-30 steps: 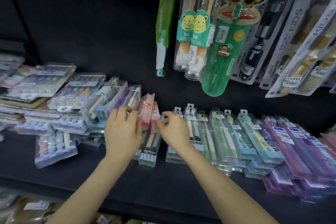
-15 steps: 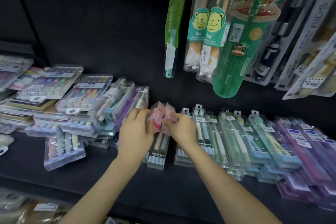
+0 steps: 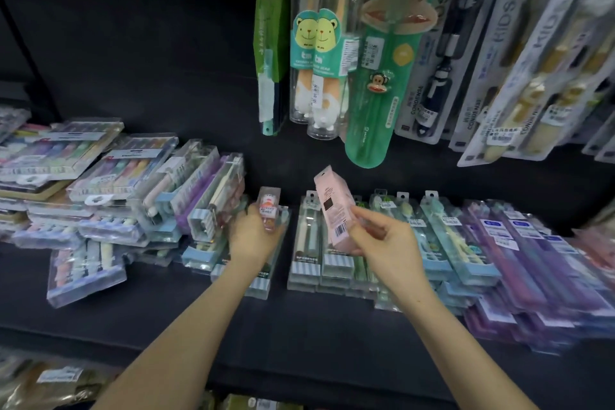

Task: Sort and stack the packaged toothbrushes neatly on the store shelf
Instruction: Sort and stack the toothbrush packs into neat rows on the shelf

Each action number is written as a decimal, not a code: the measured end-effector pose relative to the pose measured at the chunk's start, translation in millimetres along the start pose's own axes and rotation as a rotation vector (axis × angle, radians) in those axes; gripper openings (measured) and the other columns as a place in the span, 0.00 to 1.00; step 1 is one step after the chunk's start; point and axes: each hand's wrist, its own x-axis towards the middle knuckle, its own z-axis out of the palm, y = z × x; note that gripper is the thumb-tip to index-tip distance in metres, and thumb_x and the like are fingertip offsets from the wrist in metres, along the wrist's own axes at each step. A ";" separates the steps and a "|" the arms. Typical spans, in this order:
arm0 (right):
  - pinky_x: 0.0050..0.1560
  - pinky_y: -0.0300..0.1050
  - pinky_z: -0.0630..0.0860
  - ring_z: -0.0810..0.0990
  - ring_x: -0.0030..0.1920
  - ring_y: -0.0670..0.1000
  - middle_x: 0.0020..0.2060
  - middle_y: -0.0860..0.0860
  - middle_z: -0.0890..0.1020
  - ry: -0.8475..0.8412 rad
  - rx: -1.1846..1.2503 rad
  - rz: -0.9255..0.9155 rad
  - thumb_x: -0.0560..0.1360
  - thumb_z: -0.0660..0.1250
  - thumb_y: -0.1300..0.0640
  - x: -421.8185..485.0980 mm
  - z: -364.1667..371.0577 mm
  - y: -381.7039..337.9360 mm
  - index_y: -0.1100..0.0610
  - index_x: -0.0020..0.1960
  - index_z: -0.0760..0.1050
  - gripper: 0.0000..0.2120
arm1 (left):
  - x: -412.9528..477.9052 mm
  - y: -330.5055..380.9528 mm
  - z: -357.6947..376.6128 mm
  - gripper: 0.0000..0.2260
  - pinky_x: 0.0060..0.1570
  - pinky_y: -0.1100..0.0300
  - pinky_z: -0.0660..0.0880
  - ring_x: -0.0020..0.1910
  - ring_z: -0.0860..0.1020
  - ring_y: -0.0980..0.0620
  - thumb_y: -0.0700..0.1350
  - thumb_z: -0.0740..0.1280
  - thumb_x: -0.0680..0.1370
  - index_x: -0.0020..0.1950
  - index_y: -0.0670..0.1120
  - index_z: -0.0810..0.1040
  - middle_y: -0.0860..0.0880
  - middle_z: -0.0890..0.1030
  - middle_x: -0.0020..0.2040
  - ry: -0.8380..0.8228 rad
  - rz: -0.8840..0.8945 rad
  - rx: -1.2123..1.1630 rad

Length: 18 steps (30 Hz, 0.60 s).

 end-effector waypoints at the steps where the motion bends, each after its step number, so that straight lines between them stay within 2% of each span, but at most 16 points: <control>1: 0.55 0.51 0.80 0.82 0.53 0.46 0.55 0.48 0.83 -0.006 0.008 0.002 0.76 0.68 0.62 -1.7 -5.6 1.0 0.55 0.63 0.78 0.16 | -0.4 2.1 -0.1 0.19 0.45 0.52 0.72 0.51 0.78 0.38 0.48 0.69 0.75 0.59 0.36 0.73 0.36 0.79 0.53 0.031 0.000 0.005; 4: 0.42 0.39 0.81 0.84 0.49 0.46 0.52 0.49 0.84 -0.011 0.058 0.019 0.76 0.68 0.62 -9.2 -21.3 4.5 0.53 0.60 0.80 0.14 | -8.6 8.5 -7.1 0.12 0.37 0.55 0.71 0.43 0.80 0.38 0.45 0.68 0.76 0.51 0.36 0.77 0.37 0.82 0.45 0.086 0.025 -0.009; 6: 0.37 0.34 0.78 0.84 0.45 0.46 0.48 0.47 0.85 0.002 0.099 0.037 0.77 0.66 0.64 -15.7 -30.3 5.6 0.49 0.55 0.81 0.12 | -21.9 10.3 -16.3 0.11 0.37 0.57 0.69 0.43 0.80 0.38 0.44 0.68 0.76 0.53 0.37 0.78 0.38 0.82 0.43 0.122 0.037 -0.058; 9: 0.34 0.36 0.78 0.84 0.37 0.46 0.42 0.48 0.86 0.026 0.125 0.057 0.77 0.65 0.65 -27.5 -43.1 6.2 0.49 0.53 0.80 0.13 | -51.0 10.5 -34.5 0.18 0.43 0.59 0.68 0.52 0.79 0.42 0.45 0.69 0.76 0.64 0.40 0.75 0.41 0.82 0.51 0.110 0.026 -0.166; 11: 0.33 0.36 0.78 0.84 0.36 0.47 0.41 0.51 0.86 0.029 0.154 0.051 0.76 0.66 0.66 -37.2 -53.8 4.7 0.48 0.50 0.80 0.13 | -71.2 13.7 -46.2 0.20 0.48 0.60 0.69 0.56 0.78 0.46 0.47 0.69 0.76 0.66 0.42 0.74 0.44 0.81 0.57 0.092 0.038 -0.253; 15: 0.35 0.36 0.78 0.85 0.37 0.48 0.41 0.51 0.86 0.077 0.176 0.029 0.76 0.67 0.64 -60.9 -84.7 3.8 0.47 0.48 0.79 0.11 | -105.4 41.2 -57.1 0.19 0.53 0.58 0.71 0.53 0.76 0.54 0.48 0.70 0.75 0.65 0.45 0.76 0.48 0.80 0.56 0.006 0.052 -0.415; 18: 0.44 0.46 0.81 0.85 0.44 0.53 0.45 0.51 0.86 0.169 0.153 0.034 0.74 0.70 0.61 -79.7 -120.9 7.7 0.47 0.49 0.79 0.10 | -125.1 77.3 -47.2 0.18 0.52 0.58 0.75 0.51 0.80 0.55 0.47 0.71 0.75 0.64 0.46 0.76 0.52 0.81 0.52 -0.107 0.087 -0.569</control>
